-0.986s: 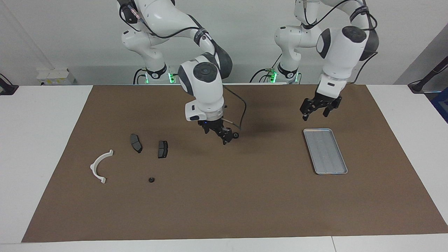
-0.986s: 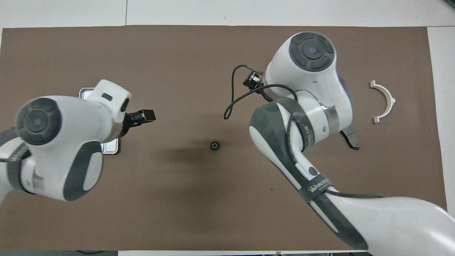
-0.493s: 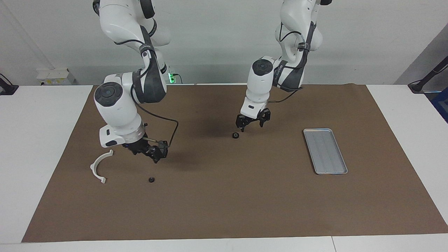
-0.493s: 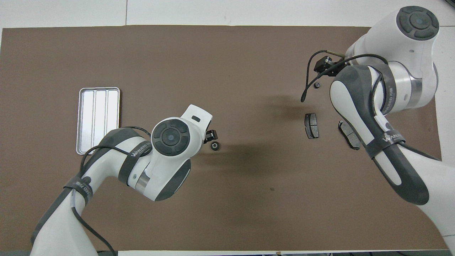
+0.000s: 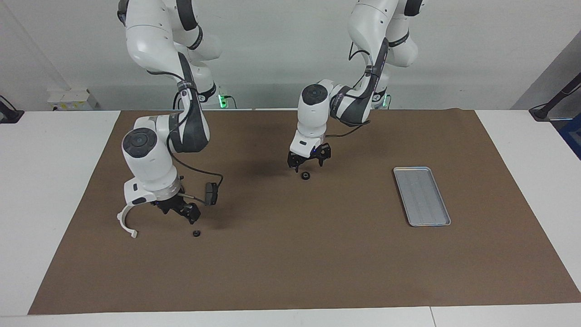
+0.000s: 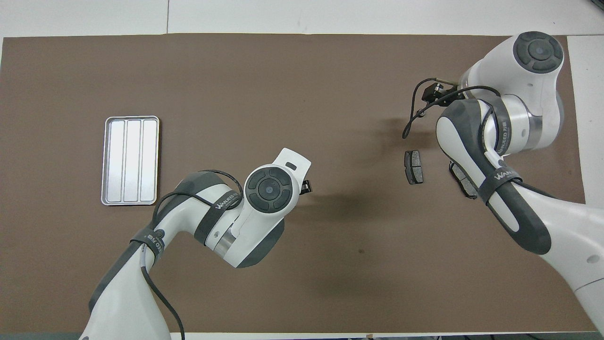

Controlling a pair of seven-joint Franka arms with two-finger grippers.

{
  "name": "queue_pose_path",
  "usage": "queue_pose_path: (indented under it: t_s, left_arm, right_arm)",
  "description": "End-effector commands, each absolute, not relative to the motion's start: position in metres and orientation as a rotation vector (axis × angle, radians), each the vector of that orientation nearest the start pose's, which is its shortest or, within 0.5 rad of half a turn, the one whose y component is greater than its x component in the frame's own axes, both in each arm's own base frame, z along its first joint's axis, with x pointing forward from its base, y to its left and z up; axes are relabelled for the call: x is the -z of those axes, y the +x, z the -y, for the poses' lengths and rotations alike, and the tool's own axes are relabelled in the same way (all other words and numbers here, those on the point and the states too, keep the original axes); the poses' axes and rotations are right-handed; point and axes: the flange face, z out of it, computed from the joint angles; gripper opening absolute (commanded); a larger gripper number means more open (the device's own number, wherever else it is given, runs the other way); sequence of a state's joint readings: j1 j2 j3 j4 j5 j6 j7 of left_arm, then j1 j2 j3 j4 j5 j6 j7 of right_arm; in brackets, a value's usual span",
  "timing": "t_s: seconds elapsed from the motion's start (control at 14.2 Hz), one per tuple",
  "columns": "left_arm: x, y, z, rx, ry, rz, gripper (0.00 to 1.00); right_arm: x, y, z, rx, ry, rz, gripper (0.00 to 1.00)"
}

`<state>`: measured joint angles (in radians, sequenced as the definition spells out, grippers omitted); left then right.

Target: Pick bearing gear from pile to tray

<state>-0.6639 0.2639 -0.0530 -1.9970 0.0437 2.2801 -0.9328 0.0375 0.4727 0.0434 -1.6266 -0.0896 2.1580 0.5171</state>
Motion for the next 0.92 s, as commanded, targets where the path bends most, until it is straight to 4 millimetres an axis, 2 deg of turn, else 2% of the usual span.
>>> queue_pose_path:
  t_s: [0.0, 0.21, 0.63, 0.85]
  left_arm:
    - [-0.328, 0.459, 0.395, 0.04, -3.146, 0.335, 1.0]
    - [-0.316, 0.461, 0.397, 0.047, -3.153, 0.336, 1.0]
    - [-0.302, 0.456, 0.396, 0.042, -3.153, 0.337, 1.0]
    - [-0.301, 0.456, 0.396, 0.041, -3.152, 0.339, 0.99]
  right_arm:
    - [-0.337, 0.692, -0.054, 0.151, -3.116, -0.592, 1.0]
    - [-0.319, 0.7, -0.063, 0.176, -3.097, -0.629, 1.0]
    - [-0.293, 0.697, -0.07, 0.144, -3.098, -0.627, 0.95]
    - [-0.288, 0.694, -0.07, 0.128, -3.102, -0.627, 0.94]
